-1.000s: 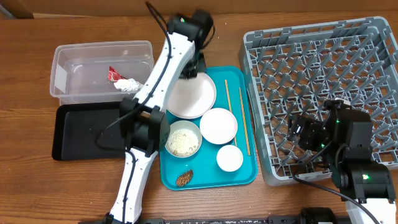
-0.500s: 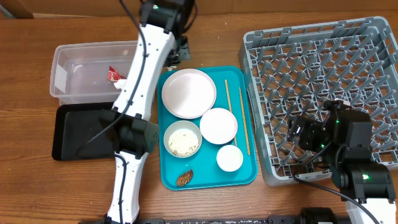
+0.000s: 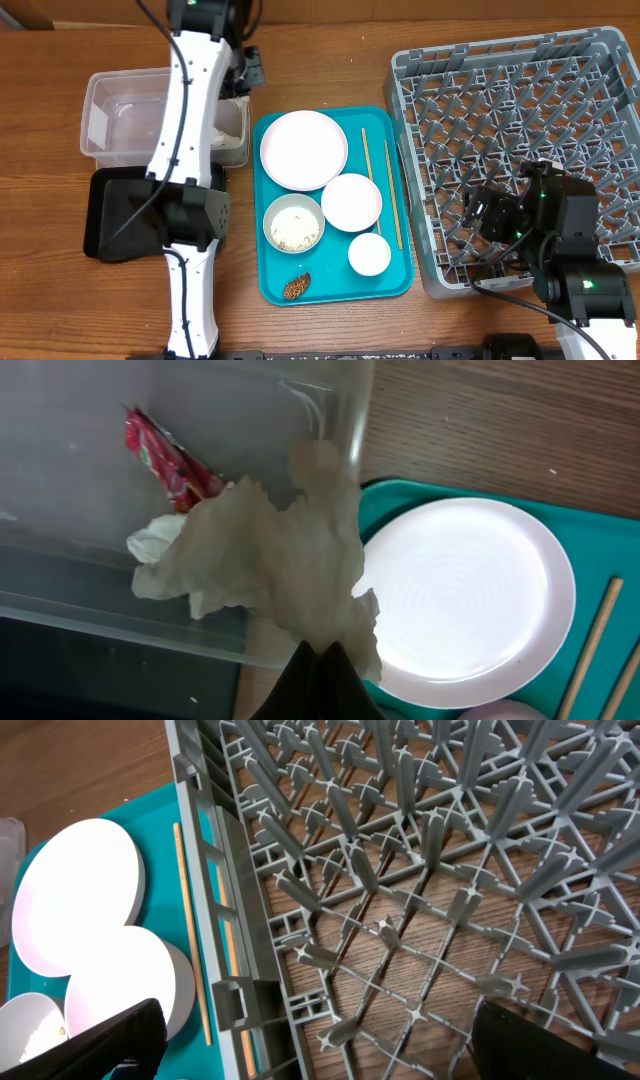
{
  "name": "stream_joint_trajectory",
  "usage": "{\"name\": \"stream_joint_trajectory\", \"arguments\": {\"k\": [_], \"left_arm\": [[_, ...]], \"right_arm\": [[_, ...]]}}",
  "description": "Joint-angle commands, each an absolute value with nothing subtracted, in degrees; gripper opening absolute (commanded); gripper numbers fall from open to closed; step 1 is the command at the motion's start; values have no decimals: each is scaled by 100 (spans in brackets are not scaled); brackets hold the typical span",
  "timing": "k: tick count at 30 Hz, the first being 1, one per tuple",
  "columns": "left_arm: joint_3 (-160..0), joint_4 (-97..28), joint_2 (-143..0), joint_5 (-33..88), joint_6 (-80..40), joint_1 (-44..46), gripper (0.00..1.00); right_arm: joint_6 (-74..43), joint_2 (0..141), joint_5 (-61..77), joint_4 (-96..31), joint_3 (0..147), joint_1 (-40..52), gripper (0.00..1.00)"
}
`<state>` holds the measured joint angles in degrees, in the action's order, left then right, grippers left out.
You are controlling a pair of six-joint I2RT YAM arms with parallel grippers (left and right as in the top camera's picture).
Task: Sort waste into correct bins and load items into the dishwasher
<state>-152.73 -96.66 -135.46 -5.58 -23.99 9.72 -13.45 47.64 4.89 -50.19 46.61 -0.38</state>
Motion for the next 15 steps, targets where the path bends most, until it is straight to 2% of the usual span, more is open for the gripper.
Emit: {"name": "stream_joint_trajectory", "arguments": {"k": [1,6,7,8,11,12,13,15], "left_arm": [[-15152,-9682,-13301,-609,-2270,801,4],[-14903,-9682,-13303,-705,-2268,624,4],[-14866,-9682,-13303,-751,-2265,565,8],[-14864,-9682,-13303,-755,-2265,543,18],[-14864,-9682,-13303,-757,-2268,495,33],[-14864,-9682,-13303,-775,-2268,486,45],[-14862,-9682,-13303,-797,-2268,480,53],[-14862,-9682,-13305,-840,-2268,478,63]], "right_arm": [[-1306,4713,436,-5004,4807,-62,100],[-1306,4713,436,-5004,4807,-62,100],[-1306,4713,436,-5002,4807,-62,100],[-1308,4713,436,-5002,4807,-62,100],[-1306,4713,436,-5004,4807,-62,100],[-1306,4713,436,-5004,4807,-62,100],[-1306,4713,436,-5004,4807,-62,100],[-1306,4713,436,-5004,4807,-62,100]]}}
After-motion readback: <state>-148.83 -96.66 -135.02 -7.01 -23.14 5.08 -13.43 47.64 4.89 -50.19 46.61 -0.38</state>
